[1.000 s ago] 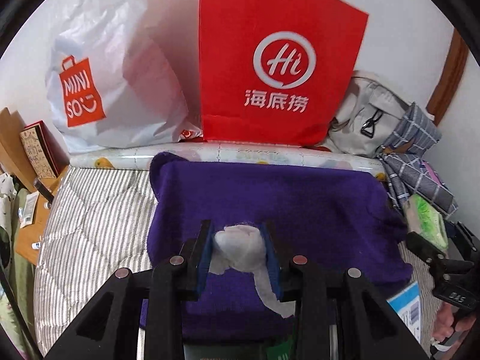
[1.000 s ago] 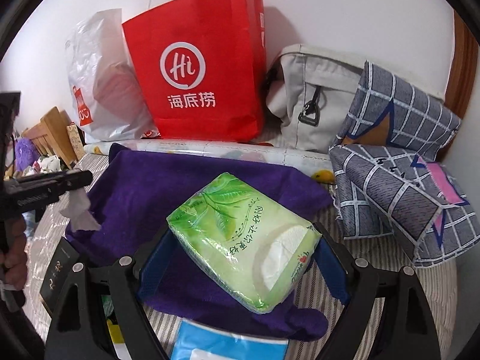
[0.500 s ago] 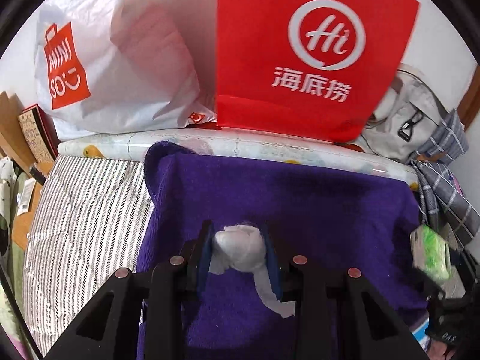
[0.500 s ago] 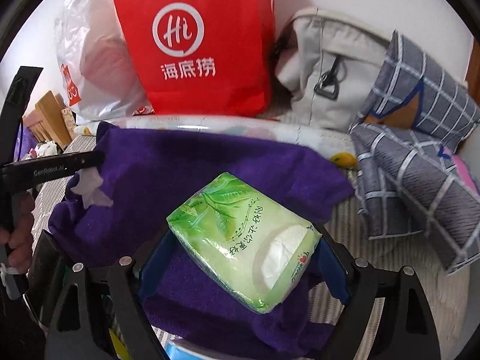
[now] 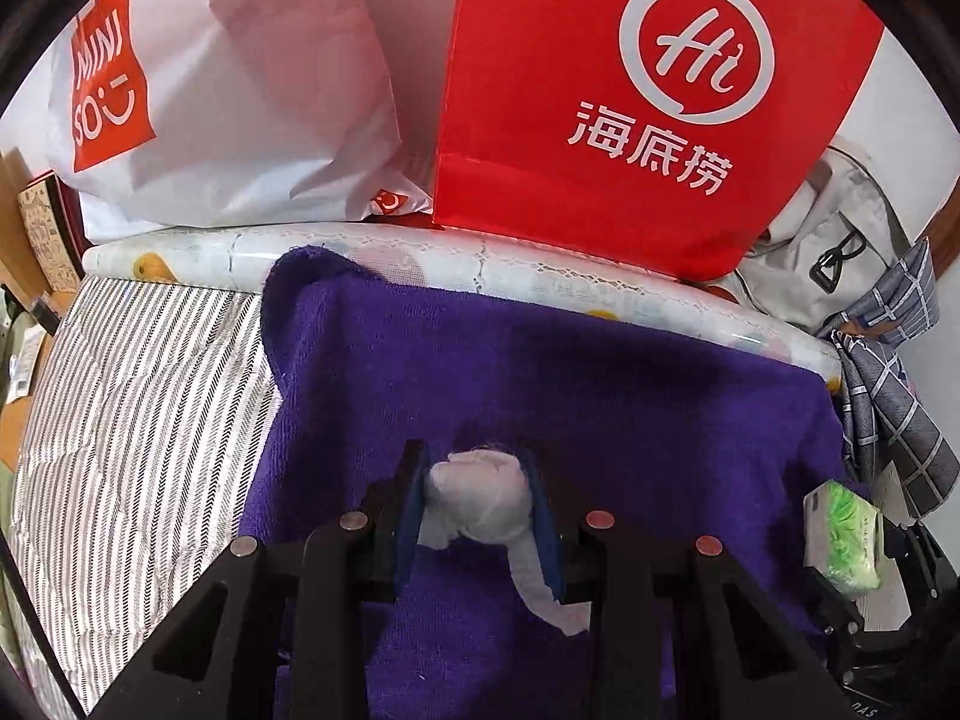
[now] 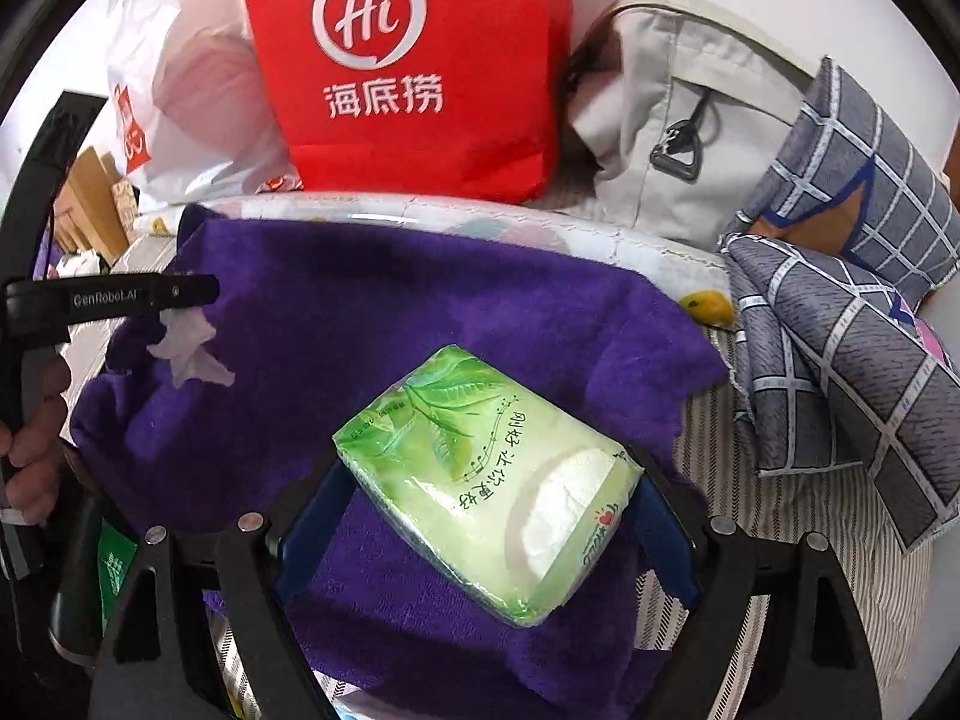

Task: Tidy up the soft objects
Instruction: 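Open both tools to drop the tissue and green pack onto the purple towel, then grasp and lift the white sponge block with the right tool while the left tool returns to the pile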

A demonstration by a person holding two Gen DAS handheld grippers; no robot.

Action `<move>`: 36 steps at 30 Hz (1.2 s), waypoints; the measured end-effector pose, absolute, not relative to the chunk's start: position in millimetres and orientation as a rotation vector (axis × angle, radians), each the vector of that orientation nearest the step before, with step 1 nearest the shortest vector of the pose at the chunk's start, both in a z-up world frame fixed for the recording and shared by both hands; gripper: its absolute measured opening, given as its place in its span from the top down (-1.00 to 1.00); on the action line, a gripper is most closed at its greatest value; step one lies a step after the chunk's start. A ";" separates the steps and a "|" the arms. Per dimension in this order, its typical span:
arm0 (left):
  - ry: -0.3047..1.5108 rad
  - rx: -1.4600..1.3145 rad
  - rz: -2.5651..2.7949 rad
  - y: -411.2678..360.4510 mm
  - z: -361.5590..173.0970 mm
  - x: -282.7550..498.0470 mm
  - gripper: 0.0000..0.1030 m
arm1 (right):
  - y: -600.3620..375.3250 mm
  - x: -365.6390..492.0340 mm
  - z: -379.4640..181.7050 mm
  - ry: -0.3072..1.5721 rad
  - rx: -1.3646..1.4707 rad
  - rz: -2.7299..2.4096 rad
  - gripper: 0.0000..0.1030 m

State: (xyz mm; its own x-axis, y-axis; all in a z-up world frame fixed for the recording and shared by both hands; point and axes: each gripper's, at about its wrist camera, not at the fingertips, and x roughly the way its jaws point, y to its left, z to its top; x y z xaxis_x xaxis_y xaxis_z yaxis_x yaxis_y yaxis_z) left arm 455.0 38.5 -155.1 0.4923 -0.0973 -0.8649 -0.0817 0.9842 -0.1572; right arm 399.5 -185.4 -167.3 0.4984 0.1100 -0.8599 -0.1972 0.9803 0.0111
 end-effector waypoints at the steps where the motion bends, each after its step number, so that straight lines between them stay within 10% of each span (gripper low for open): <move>1: 1.058 -0.186 -0.009 38.4 -155.1 455.1 0.39 | -184.8 399.5 -167.5 1.033 -0.097 0.187 -0.68; 7: 1.070 -0.190 -0.001 39.8 -156.1 457.0 0.35 | -191.2 403.3 -168.7 1.051 -0.050 0.191 -0.70; 11: 1.068 -0.192 0.008 41.3 -154.4 458.4 -0.19 | -198.5 404.1 -166.5 1.048 0.022 0.235 -0.92; 23: 1.003 -0.172 0.020 53.2 -123.3 420.7 -0.21 | -197.1 369.0 -133.2 0.978 0.034 0.231 -0.91; 36: 0.920 -0.238 0.014 81.4 -82.7 323.1 -0.25 | -161.8 245.4 -111.4 1.003 -0.015 0.397 -0.47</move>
